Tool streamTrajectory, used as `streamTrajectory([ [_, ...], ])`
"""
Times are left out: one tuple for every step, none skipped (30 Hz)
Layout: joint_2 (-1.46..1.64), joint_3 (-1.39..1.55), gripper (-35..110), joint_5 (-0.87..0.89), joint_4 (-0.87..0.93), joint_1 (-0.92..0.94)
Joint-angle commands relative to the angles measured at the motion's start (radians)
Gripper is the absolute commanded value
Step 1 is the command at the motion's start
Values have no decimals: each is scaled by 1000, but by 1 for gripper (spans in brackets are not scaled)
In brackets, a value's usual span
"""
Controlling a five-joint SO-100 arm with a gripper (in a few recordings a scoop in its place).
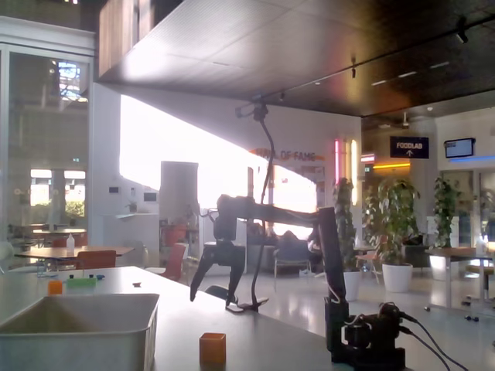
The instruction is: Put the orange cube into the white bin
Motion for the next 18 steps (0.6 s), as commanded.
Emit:
streamTrajectory([
  [2, -17, 48, 0, 9, 0],
  [0, -17, 49, 0, 18, 0],
  [-2, -17, 50, 2, 26, 0],
  [-3, -17, 51, 3, 34, 0],
  [-3, -17, 52, 5, 41, 0],
  [-3, -17, 52, 6, 48, 2],
  [-3, -17, 53, 6, 52, 2],
  [-5, -17, 53, 6, 57, 2],
  [-11, -17, 53, 6, 58, 6],
  [-26, -17, 53, 8, 60, 11],
  [-44, -18, 53, 8, 60, 17],
  [-64, -18, 53, 8, 60, 21],
  [-81, -18, 53, 11, 61, 28],
  [-100, -18, 53, 18, 61, 35],
  [-112, -18, 53, 26, 61, 46],
  [-121, -20, 53, 32, 61, 55],
  [-127, -20, 53, 38, 61, 61],
  [-135, -20, 53, 41, 61, 64],
])
